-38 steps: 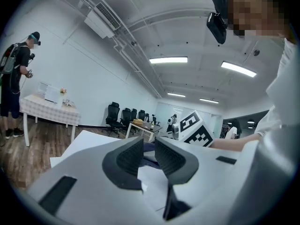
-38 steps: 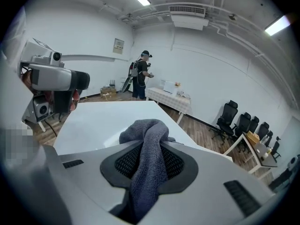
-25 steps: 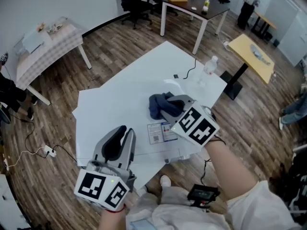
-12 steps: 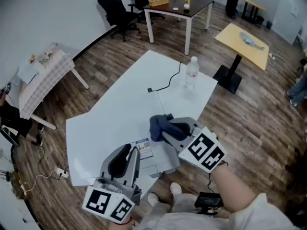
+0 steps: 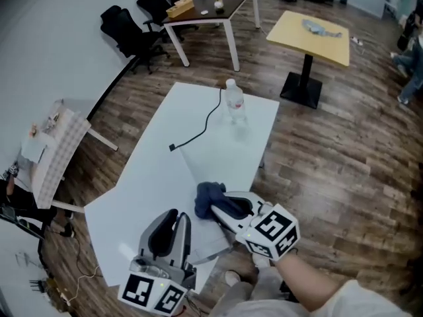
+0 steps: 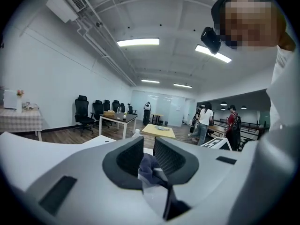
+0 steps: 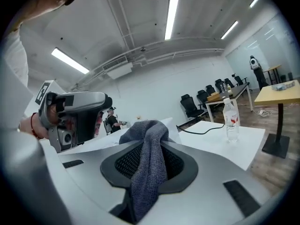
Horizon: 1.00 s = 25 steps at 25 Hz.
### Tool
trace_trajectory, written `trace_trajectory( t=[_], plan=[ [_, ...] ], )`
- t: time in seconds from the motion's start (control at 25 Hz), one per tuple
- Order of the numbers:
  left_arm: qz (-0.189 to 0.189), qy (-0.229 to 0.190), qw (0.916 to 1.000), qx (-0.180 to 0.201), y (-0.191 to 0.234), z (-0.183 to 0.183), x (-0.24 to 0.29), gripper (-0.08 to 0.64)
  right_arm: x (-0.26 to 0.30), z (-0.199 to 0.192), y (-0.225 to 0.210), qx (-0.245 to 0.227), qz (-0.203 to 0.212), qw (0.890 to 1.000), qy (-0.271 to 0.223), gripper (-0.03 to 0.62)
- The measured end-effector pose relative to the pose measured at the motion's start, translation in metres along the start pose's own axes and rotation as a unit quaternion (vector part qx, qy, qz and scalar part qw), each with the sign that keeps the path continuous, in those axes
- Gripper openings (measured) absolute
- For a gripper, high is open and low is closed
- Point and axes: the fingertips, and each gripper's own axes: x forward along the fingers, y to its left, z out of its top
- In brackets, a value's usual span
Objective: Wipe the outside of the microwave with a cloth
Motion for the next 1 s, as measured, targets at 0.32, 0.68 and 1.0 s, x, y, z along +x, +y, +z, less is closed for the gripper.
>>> trace_trajectory(
  t=[0.32,0.68,1.0],
  plan=[
    [0.003,0.063,0.9960,0.064,-0.001,-0.010,0.034,0.064,0.045,0.017,-0.023,0.018,0.040,0.999,-0.021,0.098],
    [0.044,0.138,0.9810,0.129,0.021,-0.022,0.075,0.063,0.072,0.034,-0.041,-0.006,0.067,0.997,-0.035,0.097],
    [0.062,0.143,0.9801,0.123,0.017,-0.038,0.076,0.063,0.063,0.023,-0.037,0.011,0.082,0.995,-0.061,0.095]
  ],
)
